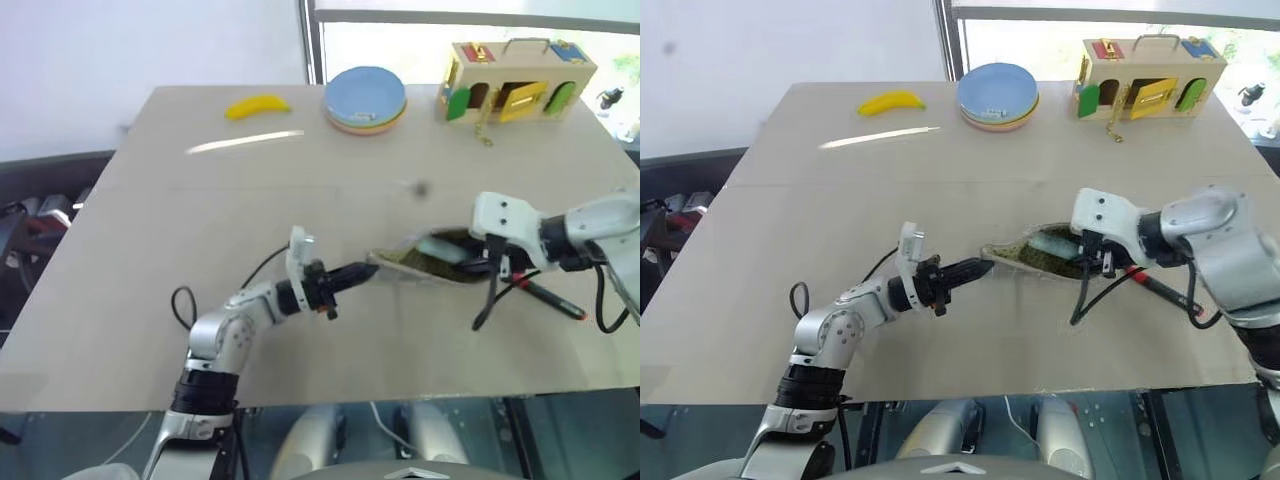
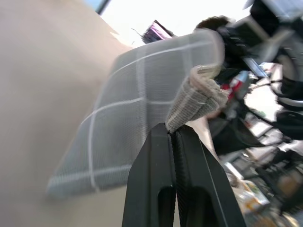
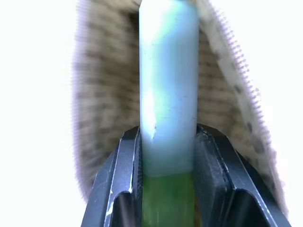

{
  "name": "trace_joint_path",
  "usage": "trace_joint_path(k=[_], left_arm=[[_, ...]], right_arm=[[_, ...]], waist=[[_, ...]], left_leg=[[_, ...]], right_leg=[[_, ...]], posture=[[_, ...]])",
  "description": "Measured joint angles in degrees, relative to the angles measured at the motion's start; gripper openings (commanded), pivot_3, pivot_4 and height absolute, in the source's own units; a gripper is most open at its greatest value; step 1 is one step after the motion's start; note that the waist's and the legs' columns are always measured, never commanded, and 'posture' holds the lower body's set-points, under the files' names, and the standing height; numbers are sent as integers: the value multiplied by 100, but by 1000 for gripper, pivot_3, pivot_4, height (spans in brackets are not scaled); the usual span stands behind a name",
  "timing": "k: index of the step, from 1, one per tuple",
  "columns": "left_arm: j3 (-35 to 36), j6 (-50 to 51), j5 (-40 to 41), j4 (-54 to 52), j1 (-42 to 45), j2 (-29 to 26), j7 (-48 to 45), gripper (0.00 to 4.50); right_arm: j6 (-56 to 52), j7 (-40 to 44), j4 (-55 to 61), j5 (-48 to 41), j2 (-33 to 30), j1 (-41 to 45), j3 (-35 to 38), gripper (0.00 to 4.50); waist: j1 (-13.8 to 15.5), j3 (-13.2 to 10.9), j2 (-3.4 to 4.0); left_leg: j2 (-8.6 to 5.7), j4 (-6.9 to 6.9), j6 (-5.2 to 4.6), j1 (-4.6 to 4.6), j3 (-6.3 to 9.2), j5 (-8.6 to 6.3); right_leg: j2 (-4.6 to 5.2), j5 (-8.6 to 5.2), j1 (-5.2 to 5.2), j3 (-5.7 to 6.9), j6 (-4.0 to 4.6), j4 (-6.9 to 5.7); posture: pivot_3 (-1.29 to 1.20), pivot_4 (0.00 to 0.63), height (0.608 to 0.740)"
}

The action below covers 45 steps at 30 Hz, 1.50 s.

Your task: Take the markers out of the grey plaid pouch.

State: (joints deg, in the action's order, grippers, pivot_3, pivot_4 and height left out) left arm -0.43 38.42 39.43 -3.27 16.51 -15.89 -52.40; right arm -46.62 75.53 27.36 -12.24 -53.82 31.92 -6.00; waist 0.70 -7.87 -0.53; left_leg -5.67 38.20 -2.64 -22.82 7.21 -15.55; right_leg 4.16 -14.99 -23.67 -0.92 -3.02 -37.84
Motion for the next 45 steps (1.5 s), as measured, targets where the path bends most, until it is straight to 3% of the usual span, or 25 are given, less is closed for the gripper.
trace_joint_path(k=[5, 10, 14, 20, 22, 23, 27, 29, 30, 33, 34, 35, 36, 38, 42, 45], left_arm=[[17, -223, -68, 0, 5, 85, 321, 0], [114, -352, -118, -37, 104, 39, 543, 0], [417, -472, -255, -227, 232, -230, 924, 0], [654, -1004, -745, -219, 546, -490, 1279, 0], [689, -1155, -861, -215, 585, -552, 1319, 0], [704, -1199, -904, -202, 584, -583, 1357, 0], [676, -1302, -1022, -219, 468, -710, 1326, 0], [559, -1551, -1234, -342, 179, -909, 1153, 0], [481, -1710, -1368, -400, 35, -1020, 1082, 488], [416, -2012, -1583, -538, -266, -1181, 920, 1198], [416, -2034, -1595, -570, -313, -1208, 903, 1198], [423, -2106, -1650, -645, -454, -1293, 861, 1816], [529, -2459, -1970, -691, -764, -1407, 1015, 2160], [584, -2577, -2094, -655, -790, -1416, 1121, 2741], [966, -2758, -2190, -645, -1037, -1610, 1296, 4432], [1048, -2528, -1966, -858, -1432, -1673, 1132, 4432]], right_arm=[[152, -232, 231, -1001, 478, 10, 711, 914], [-218, -684, 42, -1647, 524, 173, 1373, 914], [-297, -1125, -640, -1285, -325, -434, 1613, 914], [462, -1970, -1959, -257, -229, -1059, 987, 914], [912, -2170, -2391, 161, -232, -1053, 729, 1950], [1133, -2210, -2638, 310, -225, -1037, 603, 2254], [1644, -2166, -2935, 565, -213, -1031, 335, 4365], [1720, -2108, -2967, 581, -225, -1047, 348, 4365], [1693, -2072, -2924, 494, -225, -1086, 427, 4429], [1646, -1983, -2703, 201, -180, -1192, 710, 4429], [1626, -1972, -2649, 140, -167, -1220, 765, 4429], [1569, -1952, -2495, -30, -134, -1311, 935, 4429], [1406, -1902, -1973, -523, 28, -1708, 1435, 4429], [1306, -1876, -1789, -709, 83, -1863, 1586, 4429], [703, -1858, -498, -1870, 532, -2867, 2311, 4429], [565, -1875, -121, -2166, 649, -3368, 2559, 4429]], waist=[[4, -1, -1], [13, -1, -2], [48, -1, -6], [-10, -3, 1], [-4, -4, 2], [-3, -4, 3], [-8, -6, 5], [-7, -7, 6], [-1, -8, 7], [11, -11, 12], [11, -11, 12], [13, -11, 12], [21, -11, 12], [33, -14, 15], [50, -14, 17], [25, -15, 19]], left_leg=[[0, 8, 0, 5, -4, 1], [0, 7, 0, 3, -3, 0], [0, 3, -1, 1, -3, 0], [1, 3, 0, 10, -28, 1], [2, 2, 0, 12, -27, 1], [2, 1, 0, 12, -27, 1], [2, 0, 0, 8, -27, 1], [2, -2, -1, 8, -27, 1], [2, -3, 0, 8, -25, 1], [3, -2, -1, 8, -22, 1], [3, -2, -1, 8, -22, 1], [3, -2, -1, 9, -21, 1], [4, -5, -1, 8, -17, 0], [3, -5, -1, 6, -16, 0], [4, -7, -2, 9, -14, -1], [2, -3, -9, 10, -20, -4]], right_leg=[[-1, 0, 4, -3, 0, -9], [0, 0, 4, -1, 0, -7], [0, 0, 3, 1, 0, -1], [-2, 0, -2, -23, 0, -15], [-4, 0, -3, -21, 0, -14], [-4, 0, -3, -21, 0, -13], [-4, 0, -3, -22, 0, -8], [-4, 0, -3, -23, 0, -5], [-4, 0, -3, -22, 0, -5], [-4, 0, -2, -20, 0, -6], [-4, 0, -2, -20, 0, -6], [-4, 0, -1, -20, 0, -6], [-4, 0, -1, -17, 0, -3], [-3, 0, 0, -15, 0, -4], [-3, 0, 2, -14, 0, -4], [-1, 0, 7, -19, 0, -3]], posture=[[0, 150, 740], [0, 150, 740], [0, 150, 740], [0, 150, 740], [0, 150, 740], [0, 150, 740], [0, 150, 740], [0, 150, 740], [0, 150, 740], [0, 150, 740], [0, 150, 740], [0, 150, 740], [0, 150, 740], [0, 150, 740], [0, 150, 740], [0, 150, 740]])
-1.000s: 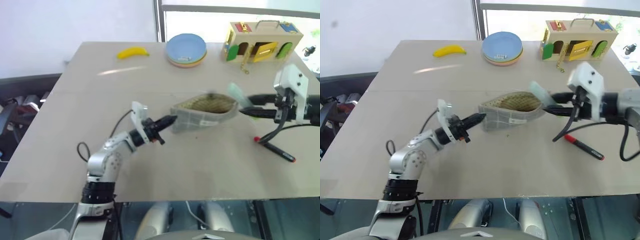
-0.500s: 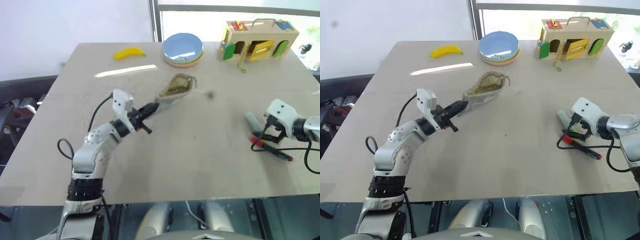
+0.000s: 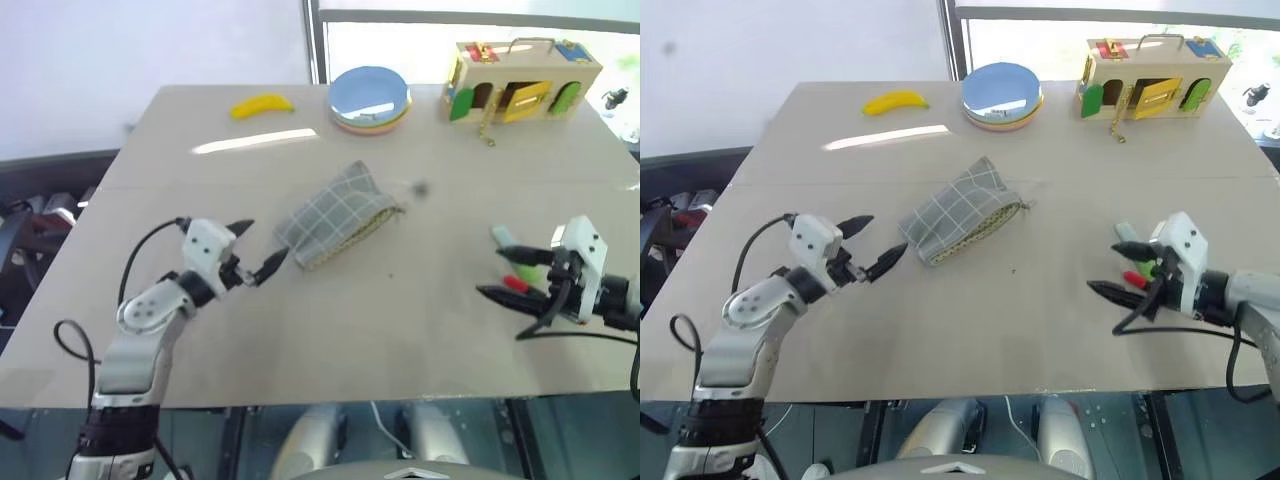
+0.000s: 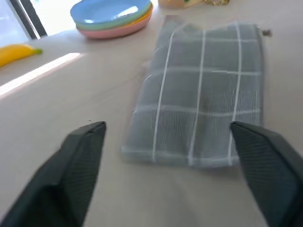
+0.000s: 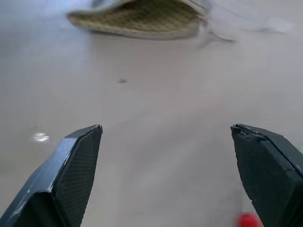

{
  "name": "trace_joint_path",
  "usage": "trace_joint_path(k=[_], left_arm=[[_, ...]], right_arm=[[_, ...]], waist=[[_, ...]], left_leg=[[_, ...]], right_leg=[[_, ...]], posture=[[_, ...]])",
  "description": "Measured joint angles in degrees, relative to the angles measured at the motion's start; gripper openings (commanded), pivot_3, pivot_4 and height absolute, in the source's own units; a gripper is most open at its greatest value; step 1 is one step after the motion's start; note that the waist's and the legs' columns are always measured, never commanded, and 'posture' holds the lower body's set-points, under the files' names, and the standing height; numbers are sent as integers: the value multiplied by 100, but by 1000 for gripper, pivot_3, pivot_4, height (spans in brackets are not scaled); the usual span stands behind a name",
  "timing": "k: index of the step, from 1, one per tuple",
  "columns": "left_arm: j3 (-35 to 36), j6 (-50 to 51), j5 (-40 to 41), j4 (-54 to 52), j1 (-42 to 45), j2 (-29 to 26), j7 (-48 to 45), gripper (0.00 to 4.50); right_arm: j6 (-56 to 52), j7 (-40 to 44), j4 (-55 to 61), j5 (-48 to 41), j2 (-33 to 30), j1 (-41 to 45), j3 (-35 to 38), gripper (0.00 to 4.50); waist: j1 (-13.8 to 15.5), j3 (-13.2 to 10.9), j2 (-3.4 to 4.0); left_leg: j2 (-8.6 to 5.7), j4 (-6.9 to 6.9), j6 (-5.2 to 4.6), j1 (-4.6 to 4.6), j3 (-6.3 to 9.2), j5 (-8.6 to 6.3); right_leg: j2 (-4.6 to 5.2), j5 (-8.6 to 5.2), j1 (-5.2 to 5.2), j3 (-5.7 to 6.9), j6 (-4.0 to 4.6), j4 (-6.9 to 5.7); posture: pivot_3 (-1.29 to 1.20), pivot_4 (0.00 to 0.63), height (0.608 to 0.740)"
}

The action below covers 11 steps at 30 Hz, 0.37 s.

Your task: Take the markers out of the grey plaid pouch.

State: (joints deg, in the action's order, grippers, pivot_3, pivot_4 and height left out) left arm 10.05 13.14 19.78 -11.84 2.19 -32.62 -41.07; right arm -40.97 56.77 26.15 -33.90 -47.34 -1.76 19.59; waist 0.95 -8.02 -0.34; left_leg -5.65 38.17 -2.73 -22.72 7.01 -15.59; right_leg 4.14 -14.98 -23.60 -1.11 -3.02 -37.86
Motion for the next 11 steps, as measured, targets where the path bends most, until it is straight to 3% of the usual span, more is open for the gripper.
trace_joint_path(k=[5, 11], left_arm=[[74, 562, 220, -415, -1357, -379, -321, 4432], [278, 218, 275, -425, -1967, -388, -591, 4432]], right_arm=[[970, 206, -99, 91, 834, -1816, 184, 4429], [2210, 653, -886, 338, 1028, -2453, 386, 4429]], waist=[[4, -2, 6], [-16, -7, 27]], left_leg=[[4, -16, 1, 12, -2, 0], [11, -40, -7, 121, -21, -35]], right_leg=[[-1, -1, 6, -1, 0, 4], [0, -16, 103, -18, 16, 22]], posture=[[0, 150, 740], [0, 150, 740]])
